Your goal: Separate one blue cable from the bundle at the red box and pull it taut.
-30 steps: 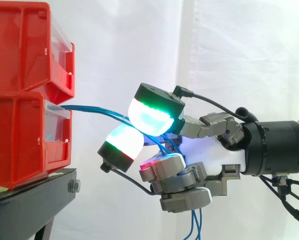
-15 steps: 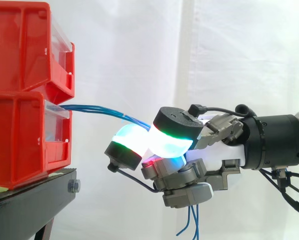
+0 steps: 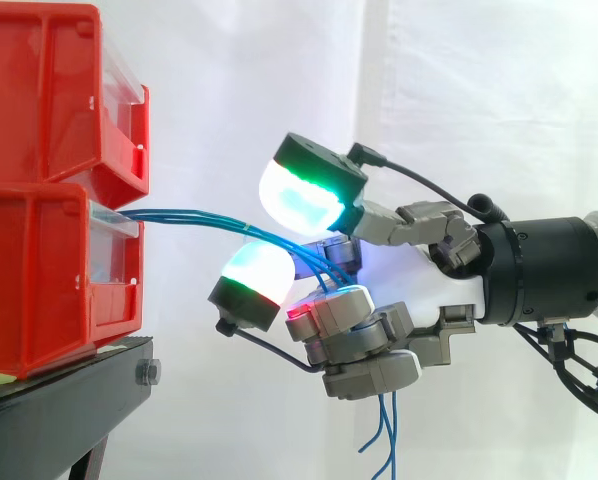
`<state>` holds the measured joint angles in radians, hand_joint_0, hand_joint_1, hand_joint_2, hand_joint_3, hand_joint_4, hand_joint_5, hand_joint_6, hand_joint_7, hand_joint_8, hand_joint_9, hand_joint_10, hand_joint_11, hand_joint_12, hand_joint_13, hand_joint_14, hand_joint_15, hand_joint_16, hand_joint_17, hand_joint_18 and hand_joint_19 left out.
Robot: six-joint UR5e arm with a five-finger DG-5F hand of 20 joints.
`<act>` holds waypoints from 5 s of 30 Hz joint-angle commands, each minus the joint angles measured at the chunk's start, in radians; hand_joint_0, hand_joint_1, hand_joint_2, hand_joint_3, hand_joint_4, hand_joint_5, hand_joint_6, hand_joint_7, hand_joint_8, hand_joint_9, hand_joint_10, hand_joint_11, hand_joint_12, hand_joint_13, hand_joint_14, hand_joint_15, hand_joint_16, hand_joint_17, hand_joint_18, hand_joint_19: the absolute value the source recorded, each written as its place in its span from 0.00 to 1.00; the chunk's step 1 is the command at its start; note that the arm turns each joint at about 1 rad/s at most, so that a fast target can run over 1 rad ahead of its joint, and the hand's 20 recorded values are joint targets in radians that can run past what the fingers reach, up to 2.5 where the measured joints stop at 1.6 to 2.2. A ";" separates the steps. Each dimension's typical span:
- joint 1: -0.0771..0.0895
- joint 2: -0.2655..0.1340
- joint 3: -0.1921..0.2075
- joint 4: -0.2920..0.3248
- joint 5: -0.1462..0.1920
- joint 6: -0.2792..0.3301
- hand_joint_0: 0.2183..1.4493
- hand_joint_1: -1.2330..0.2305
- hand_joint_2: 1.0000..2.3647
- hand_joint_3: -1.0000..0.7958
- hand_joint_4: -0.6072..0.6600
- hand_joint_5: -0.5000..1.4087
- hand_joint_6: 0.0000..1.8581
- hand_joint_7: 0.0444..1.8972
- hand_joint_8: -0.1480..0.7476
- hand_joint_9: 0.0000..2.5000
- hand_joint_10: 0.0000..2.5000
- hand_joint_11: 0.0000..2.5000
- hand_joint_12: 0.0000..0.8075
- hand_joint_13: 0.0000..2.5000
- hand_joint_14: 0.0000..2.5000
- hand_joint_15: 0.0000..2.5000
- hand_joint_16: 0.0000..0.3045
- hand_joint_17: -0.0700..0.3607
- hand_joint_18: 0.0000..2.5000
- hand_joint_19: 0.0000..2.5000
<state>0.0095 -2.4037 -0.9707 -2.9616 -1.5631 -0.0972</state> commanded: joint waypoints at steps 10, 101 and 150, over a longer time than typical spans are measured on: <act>0.000 0.000 0.017 0.000 0.000 -0.007 0.36 0.29 0.01 0.41 0.55 0.18 0.46 0.62 0.49 0.50 0.00 0.69 0.43 0.35 0.67 0.61 0.12 0.35 0.46 0.71; -0.003 0.023 0.001 -0.057 0.006 -0.078 0.35 0.28 0.02 0.47 0.44 0.17 0.47 0.64 0.48 0.49 0.00 0.68 0.44 0.34 0.61 0.62 0.12 0.36 0.42 0.66; -0.003 0.023 -0.016 -0.030 0.012 -0.067 0.31 0.41 0.01 0.43 0.54 0.18 0.45 0.64 0.48 0.52 0.00 0.68 0.44 0.38 0.55 0.63 0.12 0.36 0.44 0.66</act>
<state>0.0079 -2.3807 -0.9878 -2.9916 -1.5500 -0.1666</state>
